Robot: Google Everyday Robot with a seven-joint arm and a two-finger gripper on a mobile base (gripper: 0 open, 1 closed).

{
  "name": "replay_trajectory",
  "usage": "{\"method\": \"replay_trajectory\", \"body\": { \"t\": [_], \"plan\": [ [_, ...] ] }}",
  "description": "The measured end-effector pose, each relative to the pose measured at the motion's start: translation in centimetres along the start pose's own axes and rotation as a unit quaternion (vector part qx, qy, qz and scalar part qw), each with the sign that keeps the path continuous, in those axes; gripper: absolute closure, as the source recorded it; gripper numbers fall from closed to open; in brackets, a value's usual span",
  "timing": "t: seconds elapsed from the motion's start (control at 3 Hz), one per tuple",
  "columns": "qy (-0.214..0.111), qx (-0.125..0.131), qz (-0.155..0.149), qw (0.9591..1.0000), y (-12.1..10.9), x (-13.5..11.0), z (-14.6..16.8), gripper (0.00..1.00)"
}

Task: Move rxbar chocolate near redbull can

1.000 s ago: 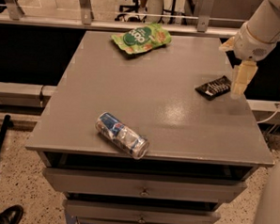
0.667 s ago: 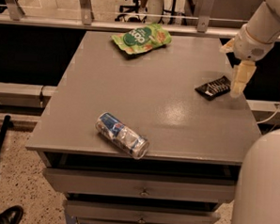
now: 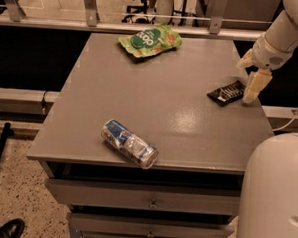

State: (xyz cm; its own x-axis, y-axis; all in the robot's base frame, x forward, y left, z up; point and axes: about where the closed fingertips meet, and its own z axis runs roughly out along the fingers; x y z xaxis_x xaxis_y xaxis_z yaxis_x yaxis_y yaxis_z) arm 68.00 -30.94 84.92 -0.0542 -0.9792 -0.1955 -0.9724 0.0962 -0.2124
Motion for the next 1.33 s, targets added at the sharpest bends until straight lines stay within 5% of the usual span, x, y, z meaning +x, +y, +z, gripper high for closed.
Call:
{"method": "replay_trajectory", "body": {
  "t": [1.0, 1.33],
  "plan": [
    [-0.014, -0.016, 0.004, 0.9998, 0.4, -1.4, 0.1, 0.93],
    [-0.026, -0.022, -0.002, 0.9994, 1.3, -4.3, -1.7, 1.00]
  ]
}}
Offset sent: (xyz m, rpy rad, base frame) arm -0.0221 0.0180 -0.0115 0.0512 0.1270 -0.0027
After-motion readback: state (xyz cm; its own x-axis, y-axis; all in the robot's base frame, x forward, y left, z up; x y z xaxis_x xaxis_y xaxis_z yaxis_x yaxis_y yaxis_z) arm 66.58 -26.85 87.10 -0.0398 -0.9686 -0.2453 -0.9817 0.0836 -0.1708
